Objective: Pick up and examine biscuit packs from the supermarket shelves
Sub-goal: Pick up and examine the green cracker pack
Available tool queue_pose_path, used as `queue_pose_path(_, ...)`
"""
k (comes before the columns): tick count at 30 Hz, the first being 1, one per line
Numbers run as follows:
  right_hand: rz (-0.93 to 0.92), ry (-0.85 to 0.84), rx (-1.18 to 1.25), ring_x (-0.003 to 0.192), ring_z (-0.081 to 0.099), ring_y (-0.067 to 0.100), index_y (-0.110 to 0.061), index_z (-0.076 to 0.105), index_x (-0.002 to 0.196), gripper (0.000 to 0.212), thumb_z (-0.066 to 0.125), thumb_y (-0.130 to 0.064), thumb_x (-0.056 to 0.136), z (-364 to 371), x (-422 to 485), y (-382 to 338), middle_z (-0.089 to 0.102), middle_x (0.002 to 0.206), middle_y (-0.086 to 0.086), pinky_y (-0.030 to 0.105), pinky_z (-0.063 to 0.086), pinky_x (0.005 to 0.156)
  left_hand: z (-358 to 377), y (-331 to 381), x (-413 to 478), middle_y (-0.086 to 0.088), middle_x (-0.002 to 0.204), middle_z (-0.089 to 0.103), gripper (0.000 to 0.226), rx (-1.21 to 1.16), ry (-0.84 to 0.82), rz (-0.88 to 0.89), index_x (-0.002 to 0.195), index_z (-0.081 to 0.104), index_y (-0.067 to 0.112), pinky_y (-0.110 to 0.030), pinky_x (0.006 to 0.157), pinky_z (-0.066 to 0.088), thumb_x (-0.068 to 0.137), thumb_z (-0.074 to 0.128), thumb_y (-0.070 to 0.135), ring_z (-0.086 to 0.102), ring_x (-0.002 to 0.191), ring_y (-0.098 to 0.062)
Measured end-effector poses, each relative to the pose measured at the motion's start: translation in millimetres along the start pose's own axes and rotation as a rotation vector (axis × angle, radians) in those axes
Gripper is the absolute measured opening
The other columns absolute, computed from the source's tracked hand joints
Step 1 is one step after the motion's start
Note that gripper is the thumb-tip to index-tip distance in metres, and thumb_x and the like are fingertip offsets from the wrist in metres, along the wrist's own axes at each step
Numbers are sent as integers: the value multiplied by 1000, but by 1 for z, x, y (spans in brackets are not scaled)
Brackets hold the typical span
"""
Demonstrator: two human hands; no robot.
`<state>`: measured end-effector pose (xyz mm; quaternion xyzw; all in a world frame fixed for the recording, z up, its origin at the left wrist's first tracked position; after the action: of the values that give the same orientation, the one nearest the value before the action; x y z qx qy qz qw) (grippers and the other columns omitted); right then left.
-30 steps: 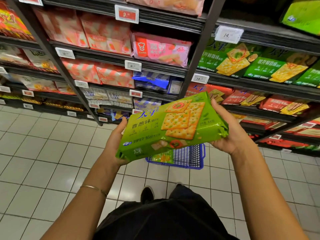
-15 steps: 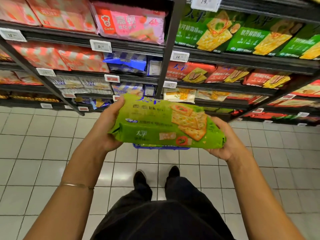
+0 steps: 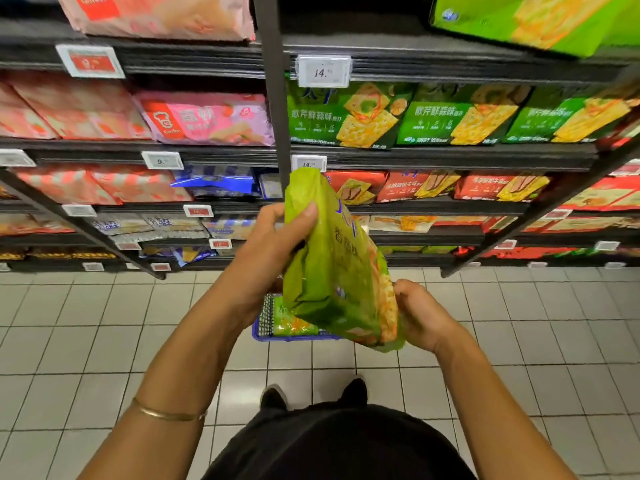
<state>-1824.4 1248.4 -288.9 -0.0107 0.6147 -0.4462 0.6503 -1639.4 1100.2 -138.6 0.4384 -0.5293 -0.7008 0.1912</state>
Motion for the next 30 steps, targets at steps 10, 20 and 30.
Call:
queue_pose_path(10, -21, 26, -223, 81, 60, 34, -16, 54, 90, 21, 37, -4, 92, -28, 16, -56, 52, 92, 26, 38, 54, 83, 73, 21, 25, 6, 109, 77, 45, -83, 10, 58, 125, 62, 46, -30, 65, 61, 83, 71, 60, 77, 97, -13)
queue_pose_path(20, -156, 118, -127, 96, 78, 26, -17, 72, 119, 33, 43, -13, 104, -24, 44, -112, 79, 111, 13, 42, 65, 76, 81, 34, 49, -6, 120, 74, 61, -116, -137, 130, 133, 65, 37, -31, 81, 61, 75, 83, 47, 76, 105, -25)
queue_pose_path(30, -276, 191, -112, 69, 72, 12, -22, 73, 101, 44, 39, 6, 95, -19, 64, -155, 78, 83, -1, 27, 58, 59, 45, 36, 86, -4, 133, 71, 54, -205, -264, 145, 133, 68, 33, -31, 88, 59, 81, 81, 33, 72, 116, -26)
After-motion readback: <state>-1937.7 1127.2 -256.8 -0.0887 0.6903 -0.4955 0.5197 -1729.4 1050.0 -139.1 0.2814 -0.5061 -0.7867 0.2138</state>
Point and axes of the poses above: each hand's wrist, its own x-axis towards the middle knuckle, its own z-axis out of the palm, y = z × x, the point moved 7 cm from there along x, towards the middle knuckle
